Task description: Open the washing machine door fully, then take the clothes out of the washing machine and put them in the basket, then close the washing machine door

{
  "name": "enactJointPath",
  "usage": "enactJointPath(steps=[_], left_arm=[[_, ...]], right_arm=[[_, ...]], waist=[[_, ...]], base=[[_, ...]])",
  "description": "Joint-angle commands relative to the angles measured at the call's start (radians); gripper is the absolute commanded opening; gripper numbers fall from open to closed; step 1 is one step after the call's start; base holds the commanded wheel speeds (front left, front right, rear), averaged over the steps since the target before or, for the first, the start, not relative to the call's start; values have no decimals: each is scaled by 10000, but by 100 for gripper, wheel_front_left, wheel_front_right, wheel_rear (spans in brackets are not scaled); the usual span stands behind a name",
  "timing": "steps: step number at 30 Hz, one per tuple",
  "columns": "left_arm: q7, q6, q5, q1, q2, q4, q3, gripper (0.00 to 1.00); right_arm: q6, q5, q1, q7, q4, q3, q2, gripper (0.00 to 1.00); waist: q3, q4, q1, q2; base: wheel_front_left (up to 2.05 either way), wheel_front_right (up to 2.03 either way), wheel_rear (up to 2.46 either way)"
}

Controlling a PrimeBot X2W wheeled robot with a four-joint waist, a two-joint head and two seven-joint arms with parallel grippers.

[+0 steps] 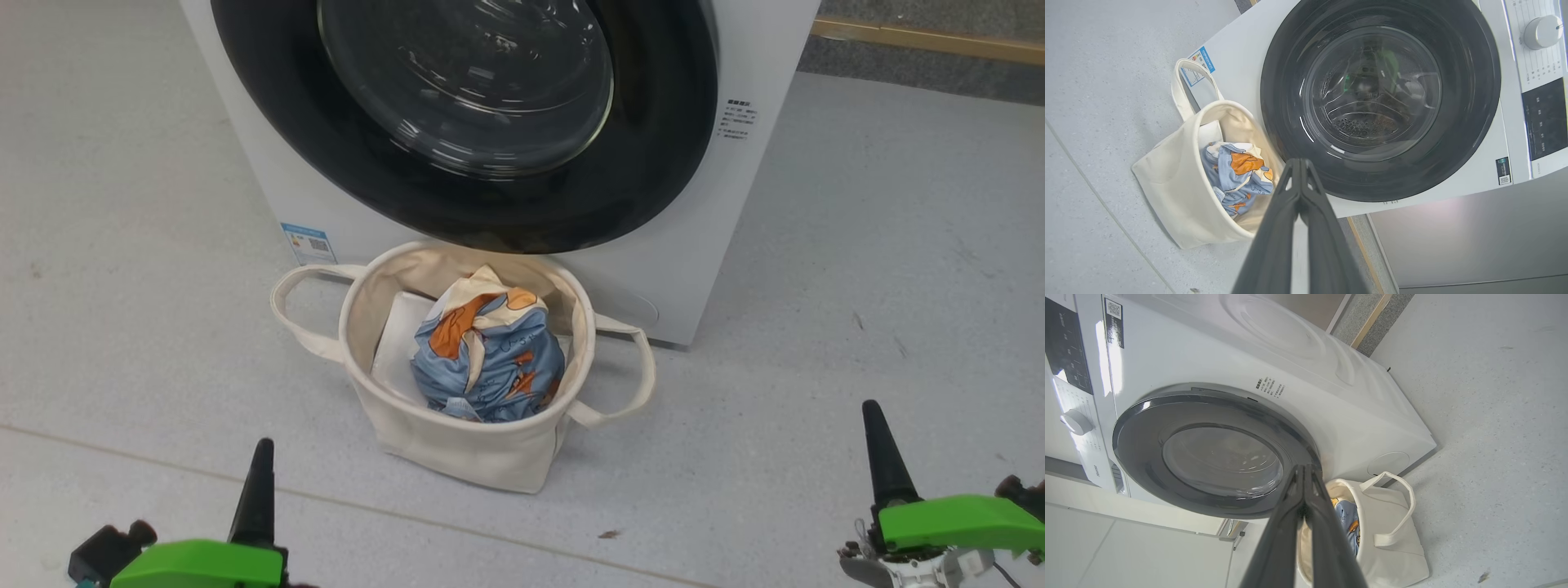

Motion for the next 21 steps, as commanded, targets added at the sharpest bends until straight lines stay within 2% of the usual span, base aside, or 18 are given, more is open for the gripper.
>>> enactJointPath(steps=[1, 21], left_arm=[[80, -50, -358, -215, 168, -386, 325, 0], [637, -61, -2571, -202, 148, -438, 584, 0]], right_arm=[[1, 358, -387, 106, -269, 81, -176, 0], [1, 2516, -439, 673, -98, -21, -176, 0]], waist=[[-27, -5, 0, -1], [-297, -47, 0, -1]], base=[[0, 0, 0], [0, 0, 0]])
